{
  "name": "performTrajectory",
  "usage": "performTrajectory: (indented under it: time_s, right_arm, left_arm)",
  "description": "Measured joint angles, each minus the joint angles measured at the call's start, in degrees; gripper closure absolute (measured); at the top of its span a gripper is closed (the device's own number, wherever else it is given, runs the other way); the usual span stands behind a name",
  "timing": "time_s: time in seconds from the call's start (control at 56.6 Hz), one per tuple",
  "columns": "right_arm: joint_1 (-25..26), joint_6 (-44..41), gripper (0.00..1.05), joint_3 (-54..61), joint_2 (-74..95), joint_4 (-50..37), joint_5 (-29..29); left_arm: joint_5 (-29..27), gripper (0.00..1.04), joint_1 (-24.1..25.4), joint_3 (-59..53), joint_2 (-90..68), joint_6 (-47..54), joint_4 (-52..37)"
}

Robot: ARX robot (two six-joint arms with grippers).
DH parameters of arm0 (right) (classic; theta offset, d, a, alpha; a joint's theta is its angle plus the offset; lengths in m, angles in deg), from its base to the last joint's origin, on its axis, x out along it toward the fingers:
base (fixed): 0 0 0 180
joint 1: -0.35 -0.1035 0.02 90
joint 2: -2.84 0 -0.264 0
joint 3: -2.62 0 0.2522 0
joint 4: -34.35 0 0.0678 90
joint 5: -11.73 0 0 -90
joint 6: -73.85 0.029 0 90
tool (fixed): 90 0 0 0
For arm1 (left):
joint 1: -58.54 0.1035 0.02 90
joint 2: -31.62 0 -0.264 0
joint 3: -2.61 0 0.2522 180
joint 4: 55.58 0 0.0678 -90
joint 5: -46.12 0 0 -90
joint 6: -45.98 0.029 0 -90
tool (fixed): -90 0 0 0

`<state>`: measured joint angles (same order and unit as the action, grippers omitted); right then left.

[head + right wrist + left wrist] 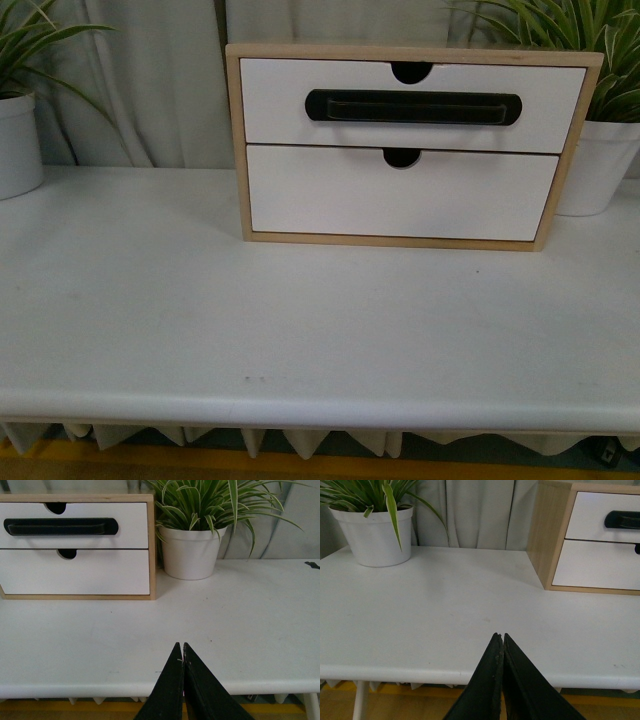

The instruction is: Close drawer sideways

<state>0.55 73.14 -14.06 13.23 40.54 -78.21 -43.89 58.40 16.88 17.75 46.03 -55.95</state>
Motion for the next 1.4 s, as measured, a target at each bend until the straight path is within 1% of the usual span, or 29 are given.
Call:
performTrajectory:
  time_s: [0.071,0.106,0.265,0.283,0.336,0.354,0.672,0.707,0.76,0.778,0.866,0.937,0.955,1.008,1.043,1.061,1.096,1.114,1.185,1.202,1.238,1.273,1.326,1.397]
  right_arm:
    - [0.0,0.02,1.04,0.28,-4.79,6.23,0.11]
    - [0.0,0.0,1.04,0.68,-6.29,7.3,0.13]
    - [0.0,0.02,1.04,2.47,-10.08,7.54,0.04]
    - [0.0,0.02,1.04,2.49,-10.05,7.61,0.07]
    - [0.0,0.02,1.04,2.51,-10.1,7.61,0.07]
    - [0.0,0.02,1.04,2.51,-10.19,7.58,0.04]
    - [0.0,0.04,1.04,2.51,-10.19,7.58,0.13]
    - [0.0,0.0,1.04,2.51,-10.19,7.58,0.15]
    - [0.0,0.02,0.96,2.51,-10.19,7.58,0.13]
    - [0.0,0.02,0.93,2.51,-10.19,7.58,0.13]
    - [0.0,0.02,0.77,2.51,-10.19,7.58,0.13]
    - [0.0,0.02,0.66,2.51,-10.19,7.58,0.13]
    - [0.0,0.02,0.61,2.51,-10.19,7.58,0.13]
    - [0.0,0.02,0.5,2.51,-10.19,7.58,0.13]
    - [0.0,0.02,0.43,2.51,-10.19,7.58,0.13]
    - [0.0,0.02,0.41,2.51,-10.19,7.58,0.13]
    - [0.0,0.02,0.36,2.51,-10.19,7.58,0.13]
    - [0.0,0.02,0.32,2.51,-10.19,7.58,0.13]
    - [0.0,0.02,0.2,2.51,-10.19,7.58,0.13]
    - [0.0,0.02,0.18,2.51,-10.19,7.58,0.13]
    - [0.0,0.02,0.11,2.51,-10.19,7.58,0.13]
    - [0.0,0.13,0.07,2.51,-10.19,7.58,0.13]
    - [0.0,0.11,0.1,2.51,-10.19,7.58,0.13]
    - [0.0,0.11,0.09,2.51,-10.19,7.58,0.13]
  left_arm:
    - [0.02,1.01,0.0,0.0,1.11,0.0,1.16]
    - [0.0,1.01,0.0,0.0,1.55,0.0,1.62]
    - [0.02,1.01,0.0,0.0,3.89,0.0,3.98]
    - [0.02,1.01,0.0,0.0,4.87,-0.02,4.96]
    - [0.0,1.01,0.0,0.02,10.95,-0.04,12.92]
    - [-0.04,1.01,0.0,0.02,12.09,-0.07,13.46]
    - [0.0,1.01,0.0,0.02,13.62,-0.11,14.1]
    - [0.0,0.98,0.0,0.02,13.62,-0.17,14.1]
    - [0.0,0.88,0.0,0.02,13.62,-0.15,14.1]
    - [0.0,0.86,0.0,0.02,13.62,-0.17,14.1]
    - [0.0,0.7,0.0,0.02,13.62,-0.15,14.1]
    - [0.0,0.59,0.0,0.02,13.62,-0.15,14.1]
    - [0.0,0.54,0.0,0.02,13.62,-0.15,14.1]
    - [0.0,0.41,0.0,0.02,13.62,-0.17,14.1]
    - [0.0,0.36,0.0,0.02,13.62,-0.15,14.1]
    - [0.0,0.34,0.0,0.02,13.62,-0.15,14.1]
    - [0.0,0.27,0.0,0.02,13.62,-0.15,14.1]
    - [0.0,0.25,0.0,0.02,13.62,-0.15,14.1]
    - [0.0,0.13,0.0,0.02,13.62,-0.17,14.1]
    - [0.0,0.09,0.0,0.02,13.62,-0.15,14.1]
    - [0.0,0.05,0.0,0.02,13.62,-0.15,14.1]
    - [0.0,0.06,0.0,0.02,13.62,-0.15,14.1]
    - [0.0,0.07,0.0,0.02,13.62,-0.15,14.1]
    - [0.0,0.06,0.0,0.02,13.62,-0.15,14.1]
